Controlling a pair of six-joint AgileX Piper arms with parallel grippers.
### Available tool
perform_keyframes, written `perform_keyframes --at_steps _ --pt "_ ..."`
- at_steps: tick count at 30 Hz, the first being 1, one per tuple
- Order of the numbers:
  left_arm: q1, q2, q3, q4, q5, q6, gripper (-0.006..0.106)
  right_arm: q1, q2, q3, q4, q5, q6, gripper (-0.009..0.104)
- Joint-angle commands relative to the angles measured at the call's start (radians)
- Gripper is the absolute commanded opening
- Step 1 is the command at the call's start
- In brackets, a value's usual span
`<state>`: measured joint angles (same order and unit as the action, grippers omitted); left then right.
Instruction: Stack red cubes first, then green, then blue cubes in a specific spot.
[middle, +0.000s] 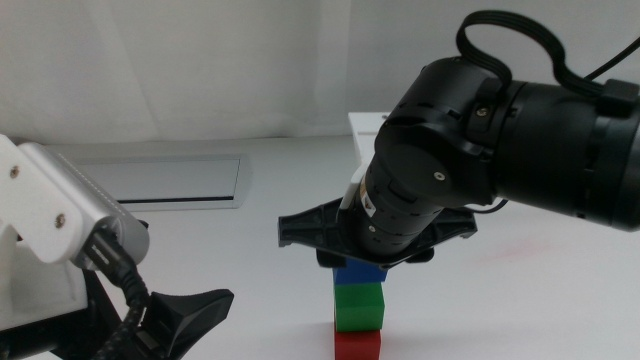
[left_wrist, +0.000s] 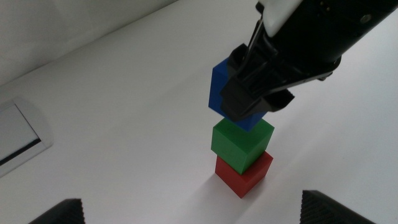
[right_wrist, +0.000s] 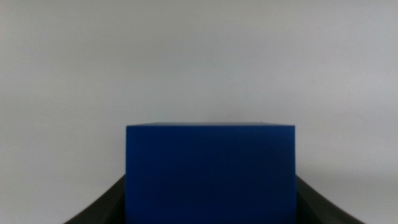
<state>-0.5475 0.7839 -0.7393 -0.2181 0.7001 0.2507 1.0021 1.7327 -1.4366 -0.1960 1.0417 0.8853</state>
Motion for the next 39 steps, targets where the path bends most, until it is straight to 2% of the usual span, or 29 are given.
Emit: perform_keyframes --at_steps 1,34,36,39 --pt "-0.010 -0.002 0.004 -0.008 -0.011 0.004 0.086 0.004 0.013 0.004 0.020 -0.007 -0.027 -0.002" --pt "-0.010 -0.002 0.004 -0.008 -0.011 0.004 0.086 0.014 0.082 0.004 0.083 0.063 -0.049 -0.002" --pt "-0.010 -0.002 0.004 -0.008 -0.011 0.004 0.086 0.014 0.082 0.004 0.087 0.064 -0.049 0.007" --pt "-0.010 -0.002 0.004 -0.008 -0.011 0.004 0.086 0.014 0.080 0.004 0.093 0.065 -0.049 0.031"
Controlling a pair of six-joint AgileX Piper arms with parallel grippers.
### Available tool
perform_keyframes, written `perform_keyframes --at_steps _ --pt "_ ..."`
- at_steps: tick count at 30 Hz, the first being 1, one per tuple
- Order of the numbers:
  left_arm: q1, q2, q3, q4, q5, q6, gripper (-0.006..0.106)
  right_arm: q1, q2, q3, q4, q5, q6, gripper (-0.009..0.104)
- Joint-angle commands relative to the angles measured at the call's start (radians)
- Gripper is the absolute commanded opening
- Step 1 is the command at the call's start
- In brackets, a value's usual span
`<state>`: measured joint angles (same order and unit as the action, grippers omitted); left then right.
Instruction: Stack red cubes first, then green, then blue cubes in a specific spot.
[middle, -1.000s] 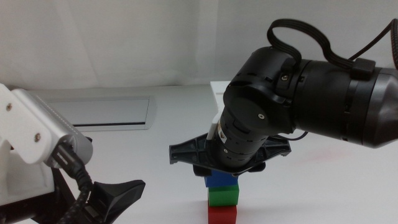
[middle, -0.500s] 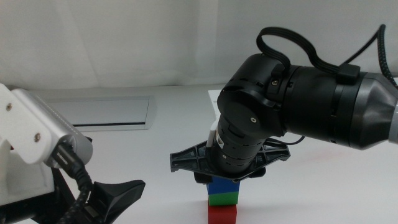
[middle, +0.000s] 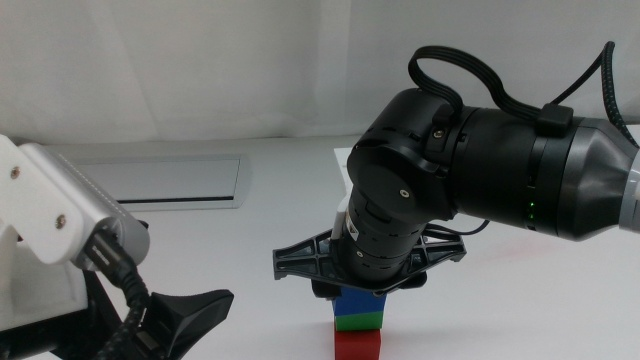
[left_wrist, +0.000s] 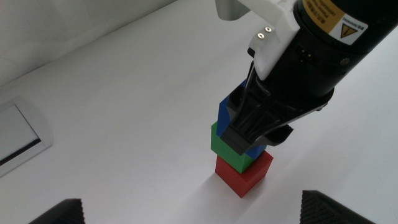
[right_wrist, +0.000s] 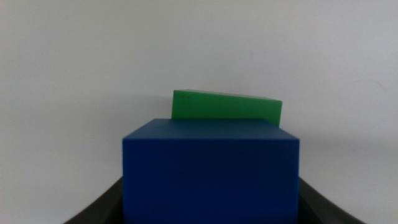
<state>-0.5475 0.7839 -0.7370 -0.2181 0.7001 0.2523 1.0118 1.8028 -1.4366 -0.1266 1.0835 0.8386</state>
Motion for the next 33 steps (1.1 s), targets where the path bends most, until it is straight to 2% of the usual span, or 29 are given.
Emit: perform_keyframes --at_steps 1,5,7,12,17,25,33 --pt "-0.010 -0.002 0.002 -0.008 -0.011 0.003 0.086 0.004 0.010 0.004 0.026 0.026 -0.002 0.041" --pt "-0.010 -0.002 0.002 -0.008 -0.011 0.003 0.086 0.004 0.010 0.002 0.030 0.030 -0.002 0.087" --pt "-0.010 -0.002 0.002 -0.008 -0.011 0.003 0.086 0.004 0.010 0.002 0.030 0.030 -0.002 0.102" --pt "-0.010 -0.002 0.002 -0.008 -0.014 0.003 0.086 0.004 0.007 0.002 0.030 0.030 -0.004 0.103" --pt "-0.010 -0.002 0.002 -0.008 -0.010 -0.002 0.086 0.004 -0.045 -0.025 -0.028 0.041 -0.006 0.103" --pt "-0.010 -0.002 0.002 -0.008 -0.010 -0.002 0.086 -0.004 -0.153 -0.065 -0.187 0.046 -0.046 0.103" --pt "-0.010 -0.002 0.002 -0.008 -0.010 -0.002 0.086 -0.195 -0.240 -0.088 -0.179 0.001 -0.306 0.103"
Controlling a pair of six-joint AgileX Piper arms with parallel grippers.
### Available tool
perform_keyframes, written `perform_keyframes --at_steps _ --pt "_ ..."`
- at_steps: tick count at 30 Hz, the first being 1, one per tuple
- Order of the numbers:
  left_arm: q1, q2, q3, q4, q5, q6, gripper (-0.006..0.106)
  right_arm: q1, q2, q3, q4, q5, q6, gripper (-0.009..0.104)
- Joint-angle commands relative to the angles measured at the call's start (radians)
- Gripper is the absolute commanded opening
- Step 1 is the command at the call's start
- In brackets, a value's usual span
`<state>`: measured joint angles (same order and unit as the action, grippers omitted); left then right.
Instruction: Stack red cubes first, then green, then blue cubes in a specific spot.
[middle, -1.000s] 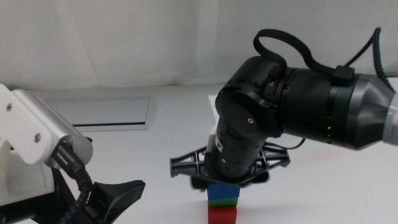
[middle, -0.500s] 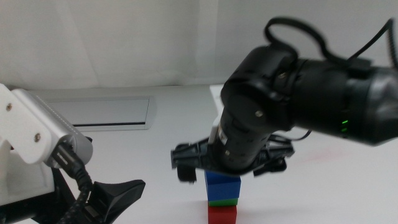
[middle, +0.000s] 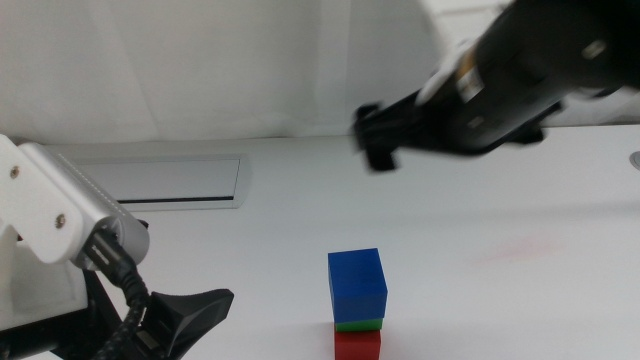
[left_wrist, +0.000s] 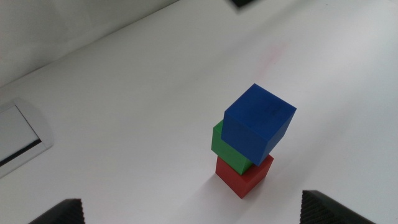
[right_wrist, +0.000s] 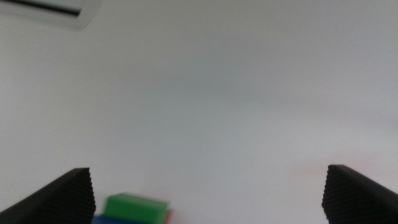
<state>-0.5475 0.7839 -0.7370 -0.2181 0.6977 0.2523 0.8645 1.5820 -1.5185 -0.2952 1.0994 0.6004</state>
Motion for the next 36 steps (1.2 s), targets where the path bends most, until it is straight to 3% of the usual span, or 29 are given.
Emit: perform_keyframes --at_steps 1,13,19,22,24,26,27,32,36 --pt "-0.010 -0.002 0.002 -0.008 -0.008 0.000 0.086 -0.073 -0.030 -0.006 -0.003 -0.021 -0.102 0.103" --pt "-0.010 -0.002 0.002 -0.006 -0.007 -0.006 0.086 -0.452 -0.091 -0.006 0.044 -0.021 -0.449 0.103" --pt "-0.010 -0.002 0.002 0.027 -0.056 -0.074 0.079 -0.675 -0.128 -0.005 0.194 -0.039 -0.607 0.097" --pt "-0.010 -0.002 0.002 0.140 -0.094 -0.184 0.060 -0.769 -0.160 -0.005 0.227 -0.041 -0.664 0.090" --pt "-0.010 -0.002 0.002 0.245 -0.119 -0.262 0.035 -0.830 -0.183 -0.005 0.241 -0.037 -0.687 0.086" --pt "-0.010 -0.002 0.002 0.354 -0.139 -0.330 0.003 -0.880 -0.213 -0.005 0.250 -0.037 -0.698 0.082" --pt "-0.010 -0.002 0.002 0.417 -0.147 -0.371 -0.002 -0.898 -0.226 -0.005 0.259 -0.037 -0.708 0.080" --pt "0.026 -0.002 -0.001 0.680 -0.151 -0.632 -0.003 -0.956 -0.330 0.045 0.305 -0.059 -0.749 0.059" --pt "0.116 -0.002 -0.035 0.700 -0.119 -0.615 -0.003 -0.956 -0.448 0.188 0.295 -0.122 -0.749 0.036"
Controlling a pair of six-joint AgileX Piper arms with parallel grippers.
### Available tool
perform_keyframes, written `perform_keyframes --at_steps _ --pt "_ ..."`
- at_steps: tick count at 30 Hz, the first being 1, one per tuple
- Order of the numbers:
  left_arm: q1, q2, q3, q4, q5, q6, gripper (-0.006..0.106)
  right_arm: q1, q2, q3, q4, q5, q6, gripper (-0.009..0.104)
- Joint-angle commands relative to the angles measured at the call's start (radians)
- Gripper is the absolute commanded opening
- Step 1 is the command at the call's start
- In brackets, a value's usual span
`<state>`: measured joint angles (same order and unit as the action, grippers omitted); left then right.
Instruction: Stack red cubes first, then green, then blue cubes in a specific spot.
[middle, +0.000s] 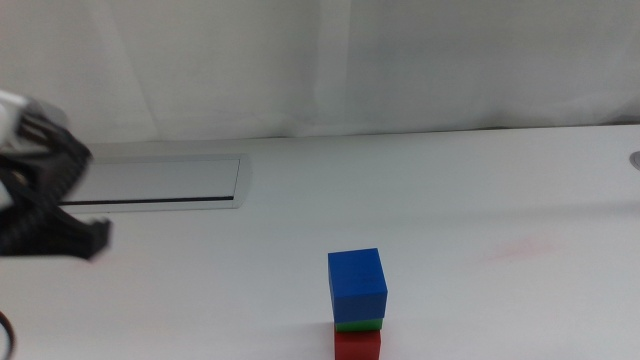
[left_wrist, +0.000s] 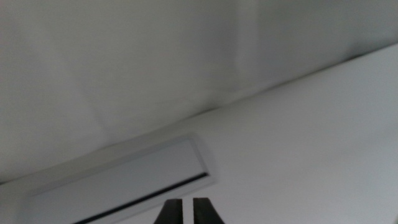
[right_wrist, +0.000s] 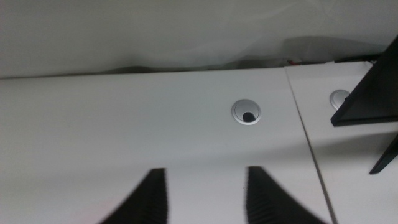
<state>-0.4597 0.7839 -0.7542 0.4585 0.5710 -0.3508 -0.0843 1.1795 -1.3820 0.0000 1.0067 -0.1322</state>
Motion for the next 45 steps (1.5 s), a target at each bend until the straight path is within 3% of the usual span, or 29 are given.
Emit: perform_keyframes --at_steps 1,4,8,10,14,19,23,28,36,41,43,45 --pt "0.049 -0.002 -0.032 0.023 0.019 0.003 -0.003 -0.007 -0.084 0.097 0.000 -0.052 -0.014 0.030" --pt "0.139 -0.002 -0.078 -0.036 0.045 0.104 -0.003 -0.007 -0.200 0.234 0.000 -0.111 -0.014 0.014" --pt "0.293 0.015 -0.155 -0.222 0.090 0.308 -0.002 -0.005 -0.346 0.367 0.000 -0.135 0.004 -0.001" --pt "0.356 0.018 -0.191 -0.293 0.094 0.343 -0.001 -0.005 -0.409 0.421 0.000 -0.135 0.004 -0.002" --pt "0.406 0.018 -0.228 -0.279 0.111 0.351 -0.001 -0.005 -0.540 0.538 0.027 -0.135 0.004 -0.002" --pt "0.432 -0.067 -0.208 -0.396 0.015 0.351 -0.001 -0.005 -0.728 0.651 0.064 -0.134 -0.002 -0.002" --pt "0.432 -0.170 -0.096 -0.388 -0.132 0.334 -0.001 -0.005 -0.879 0.739 0.080 -0.205 0.009 -0.002" --pt "0.432 -0.210 0.116 -0.388 -0.259 0.295 -0.001 -0.005 -0.972 0.894 0.099 -0.469 0.120 -0.002" --pt "0.432 -0.146 0.390 -0.389 -0.483 0.424 -0.001 -0.005 -0.918 1.140 0.097 -0.676 0.060 -0.002" --pt "0.432 -0.046 0.492 -0.388 -0.671 0.416 -0.001 -0.005 -0.856 1.245 0.127 -0.889 0.056 -0.002" --pt "0.432 -0.013 0.530 -0.388 -0.776 0.416 -0.001 -0.005 -0.826 1.254 0.153 -0.923 0.056 -0.002" --pt "0.432 0.010 0.560 -0.388 -0.866 0.416 -0.001 -0.005 -0.795 1.254 0.136 -0.943 0.036 -0.002"
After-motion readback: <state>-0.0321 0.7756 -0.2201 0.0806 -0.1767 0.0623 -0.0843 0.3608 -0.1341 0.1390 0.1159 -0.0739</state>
